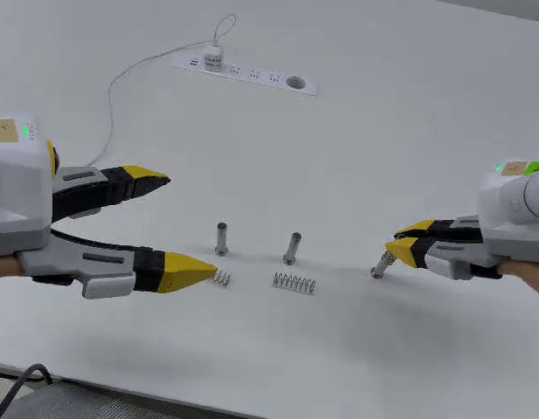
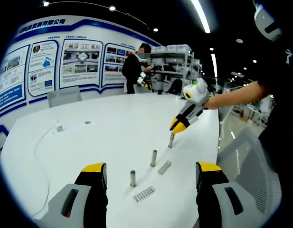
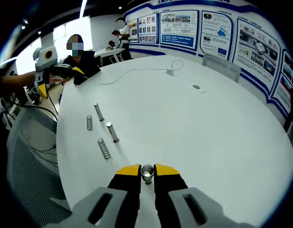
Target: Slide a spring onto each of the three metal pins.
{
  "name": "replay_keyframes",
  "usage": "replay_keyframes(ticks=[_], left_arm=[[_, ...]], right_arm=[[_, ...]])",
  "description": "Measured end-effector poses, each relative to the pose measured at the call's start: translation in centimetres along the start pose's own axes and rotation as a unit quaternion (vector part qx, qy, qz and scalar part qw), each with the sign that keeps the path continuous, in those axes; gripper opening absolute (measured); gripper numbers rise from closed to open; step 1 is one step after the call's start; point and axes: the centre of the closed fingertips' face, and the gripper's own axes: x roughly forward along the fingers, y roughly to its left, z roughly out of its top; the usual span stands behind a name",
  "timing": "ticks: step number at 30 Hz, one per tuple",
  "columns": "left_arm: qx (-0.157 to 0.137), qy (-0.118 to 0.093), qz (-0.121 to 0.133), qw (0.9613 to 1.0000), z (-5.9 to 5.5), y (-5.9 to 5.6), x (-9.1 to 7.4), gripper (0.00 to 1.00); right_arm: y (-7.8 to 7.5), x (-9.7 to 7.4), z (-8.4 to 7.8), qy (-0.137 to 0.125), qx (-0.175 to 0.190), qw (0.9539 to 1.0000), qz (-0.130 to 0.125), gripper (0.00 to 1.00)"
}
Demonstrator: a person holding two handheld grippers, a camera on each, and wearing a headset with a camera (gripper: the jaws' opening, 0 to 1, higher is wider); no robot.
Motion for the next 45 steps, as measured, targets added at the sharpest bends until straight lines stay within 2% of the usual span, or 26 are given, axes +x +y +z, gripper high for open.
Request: replay_keyframes(ticks=[10, 27, 33, 36, 45], left_arm=[[-0.001, -0.002, 0.003, 1.0, 0.3, 0.1, 0.1, 0.77], [-0.006, 0.008, 0.007, 0.9999, -0.5, 0.0, -0.1, 0.77], [-0.004, 0.016, 0.005, 0.9998, -0.7, -0.2, 0.2, 0.77], [-0.003, 0.016, 0.005, 0.9999, -0.5, -0.3, 0.3, 0.77], [0.001, 0.014, 0.007, 0.9999, 0.0, -0.4, 0.4, 0.76]], right_arm=[[0.1, 0.9, -1.1, 0.006, 0.009, 0.9999, -0.001, 0.11], [0.3, 2.0, -1.9, 0.011, 0.005, 0.9999, -0.001, 0.11], [0.3, 2.3, -2.1, 0.014, -0.014, 0.9998, -0.002, 0.11], [0.1, 2.4, -2.0, 0.012, -0.031, 0.9994, -0.004, 0.12], [0.2, 2.2, -2.0, 0.013, -0.051, 0.9986, -0.002, 0.12]])
